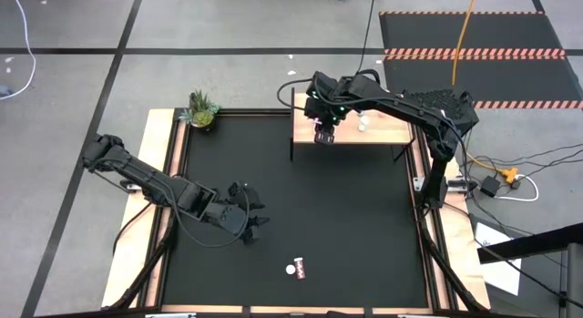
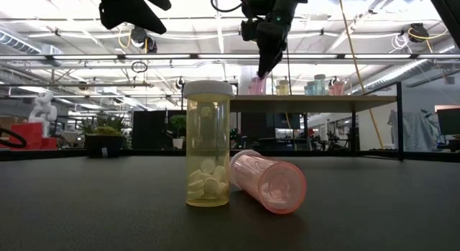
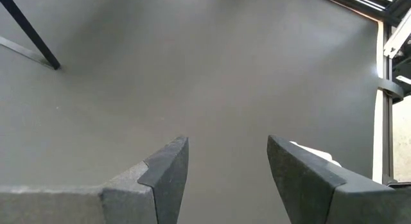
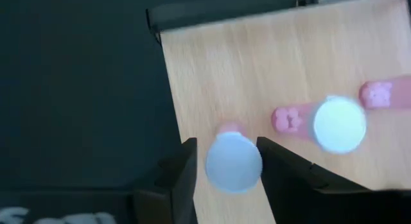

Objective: Pick and place medicine bottles onto shelf by color
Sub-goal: Put the violet pill bottle on the shelf aligned with the other violet pill bottle, then put the yellow pill bottle on the shelf aligned with the other yellow pill bottle

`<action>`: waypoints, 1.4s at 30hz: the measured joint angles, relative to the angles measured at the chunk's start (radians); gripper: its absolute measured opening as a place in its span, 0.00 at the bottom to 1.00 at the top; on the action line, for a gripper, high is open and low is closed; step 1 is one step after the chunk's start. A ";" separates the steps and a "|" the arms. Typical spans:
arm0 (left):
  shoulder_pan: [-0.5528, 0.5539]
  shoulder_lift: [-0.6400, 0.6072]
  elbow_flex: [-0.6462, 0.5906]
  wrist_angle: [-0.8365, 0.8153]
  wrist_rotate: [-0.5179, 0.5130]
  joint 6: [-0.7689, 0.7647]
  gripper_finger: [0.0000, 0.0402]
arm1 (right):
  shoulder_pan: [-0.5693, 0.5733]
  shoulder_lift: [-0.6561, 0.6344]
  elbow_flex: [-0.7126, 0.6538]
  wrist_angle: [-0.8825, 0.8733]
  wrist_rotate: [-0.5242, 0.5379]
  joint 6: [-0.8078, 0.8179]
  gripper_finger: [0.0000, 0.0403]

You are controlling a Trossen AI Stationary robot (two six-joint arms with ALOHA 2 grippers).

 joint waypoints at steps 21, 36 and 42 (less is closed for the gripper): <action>0.000 0.000 0.000 -0.001 0.000 -0.009 0.53 | -0.020 -0.010 0.002 0.040 0.001 -0.004 0.44; 0.000 0.000 0.000 -0.023 0.000 0.051 0.53 | 0.121 -0.278 -0.048 0.120 -0.024 0.145 0.50; 0.019 0.000 0.000 -0.056 0.001 0.063 0.53 | 0.398 -0.402 -0.311 0.345 0.008 0.367 0.48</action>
